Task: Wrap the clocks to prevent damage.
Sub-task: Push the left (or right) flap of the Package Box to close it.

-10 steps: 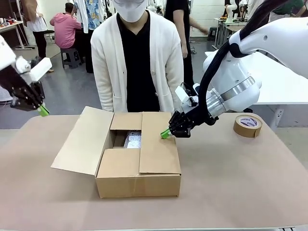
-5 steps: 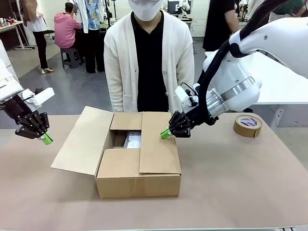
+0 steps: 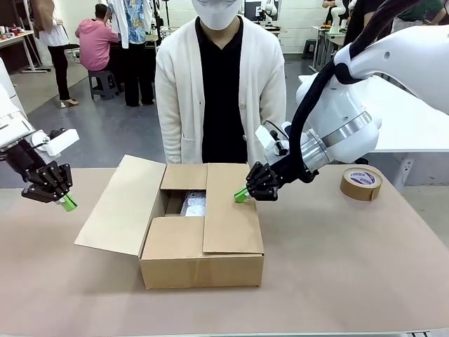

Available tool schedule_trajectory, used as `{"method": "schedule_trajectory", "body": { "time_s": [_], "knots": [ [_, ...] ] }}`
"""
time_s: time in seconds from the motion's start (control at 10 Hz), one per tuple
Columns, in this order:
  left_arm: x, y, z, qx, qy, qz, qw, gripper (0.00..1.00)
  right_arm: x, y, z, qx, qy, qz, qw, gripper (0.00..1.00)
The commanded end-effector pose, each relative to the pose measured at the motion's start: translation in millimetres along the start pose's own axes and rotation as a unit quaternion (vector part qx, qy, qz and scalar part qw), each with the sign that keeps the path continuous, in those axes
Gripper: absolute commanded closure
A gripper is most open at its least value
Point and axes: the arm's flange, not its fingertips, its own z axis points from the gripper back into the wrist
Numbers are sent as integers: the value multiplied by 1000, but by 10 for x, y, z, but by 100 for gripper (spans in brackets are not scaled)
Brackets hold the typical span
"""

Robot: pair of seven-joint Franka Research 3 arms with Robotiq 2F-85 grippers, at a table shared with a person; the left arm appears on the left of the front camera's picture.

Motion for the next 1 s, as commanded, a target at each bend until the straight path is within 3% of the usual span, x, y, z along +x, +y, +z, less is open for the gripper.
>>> {"method": "schedule_trajectory", "body": {
  "time_s": [0.0, 0.1, 0.2, 0.3, 0.4, 0.6, 0.9],
  "knots": [
    [-62, -124, -172, 37, -77, 1, 996, 99, -49, 3, -17, -1, 3, 0, 1000, 99],
    [-143, -273, -351, 77, -149, 0, 986, 99, -49, 3, -17, -1, 3, 0, 1000, 99],
    [-141, -176, -413, 94, -189, -7, 977, 99, -49, 3, -17, -1, 3, 0, 1000, 99],
    [-142, -23, -468, 85, -190, -15, 978, 99, -49, 3, -17, -1, 3, 0, 1000, 99],
    [-235, -41, -639, 78, -226, -3, 971, 99, -49, 3, -17, -1, 3, 0, 1000, 99],
    [-299, 10, -932, 35, -328, -18, 944, 99, -49, 3, -17, -1, 3, 0, 1000, 99],
    [-125, 167, -1082, 15, -420, -36, 907, 99, -49, 3, -17, -1, 3, 0, 1000, 99]
  ]
}}
